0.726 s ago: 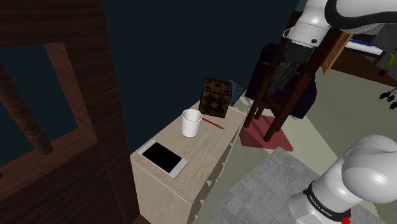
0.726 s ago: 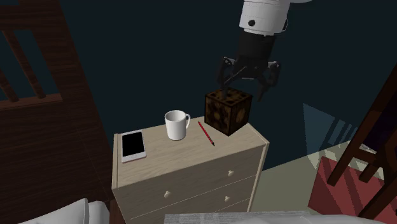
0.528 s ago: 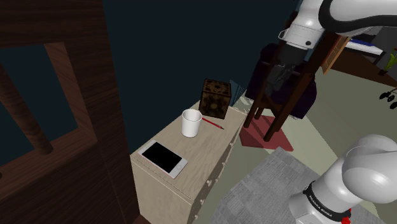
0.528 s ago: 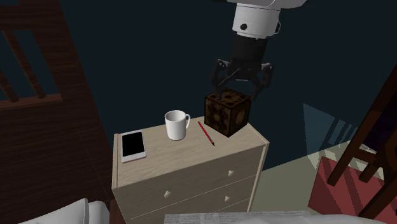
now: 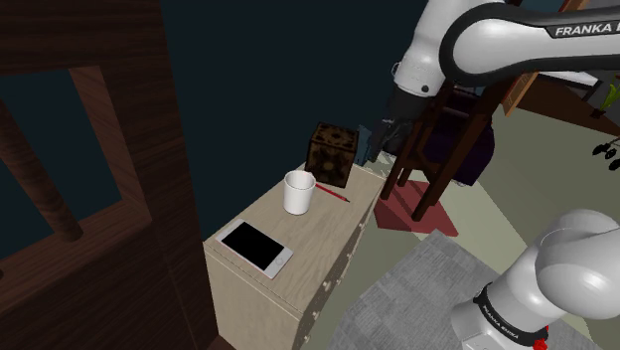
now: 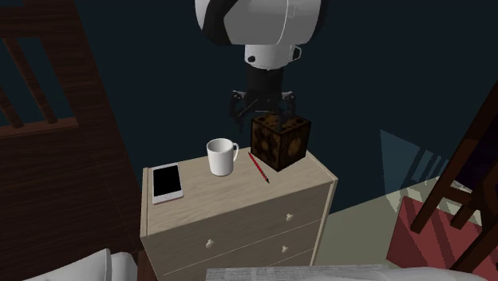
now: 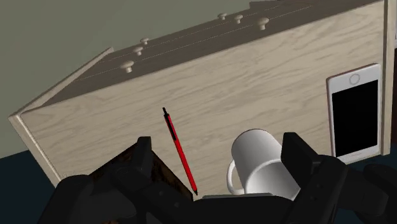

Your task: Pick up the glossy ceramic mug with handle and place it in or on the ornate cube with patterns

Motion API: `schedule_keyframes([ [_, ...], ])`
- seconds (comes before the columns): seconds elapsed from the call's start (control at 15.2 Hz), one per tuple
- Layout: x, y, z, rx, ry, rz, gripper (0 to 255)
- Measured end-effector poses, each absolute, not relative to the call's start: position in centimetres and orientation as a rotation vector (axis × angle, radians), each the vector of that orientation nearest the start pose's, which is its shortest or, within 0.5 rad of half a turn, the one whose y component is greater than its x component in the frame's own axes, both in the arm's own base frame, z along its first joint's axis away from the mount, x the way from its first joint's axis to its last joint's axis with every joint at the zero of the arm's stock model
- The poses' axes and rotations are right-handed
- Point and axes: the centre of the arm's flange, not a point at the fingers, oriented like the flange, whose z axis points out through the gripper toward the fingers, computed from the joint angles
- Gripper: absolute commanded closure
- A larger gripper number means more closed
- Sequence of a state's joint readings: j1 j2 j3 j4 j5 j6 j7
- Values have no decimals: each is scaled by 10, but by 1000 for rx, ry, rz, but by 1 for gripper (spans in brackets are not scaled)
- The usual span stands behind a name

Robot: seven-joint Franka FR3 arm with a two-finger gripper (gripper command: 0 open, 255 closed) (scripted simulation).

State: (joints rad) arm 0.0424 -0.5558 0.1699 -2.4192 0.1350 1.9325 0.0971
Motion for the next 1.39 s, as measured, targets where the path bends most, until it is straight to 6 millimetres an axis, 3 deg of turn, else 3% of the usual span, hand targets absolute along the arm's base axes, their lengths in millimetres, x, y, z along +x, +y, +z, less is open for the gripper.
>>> schedule_keyframes([
  [1.06, 485, 254, 401, -3190, -23, -225, 0],
  [1.39, 506, 274, 376, -3203, -13, -246, 0],
])
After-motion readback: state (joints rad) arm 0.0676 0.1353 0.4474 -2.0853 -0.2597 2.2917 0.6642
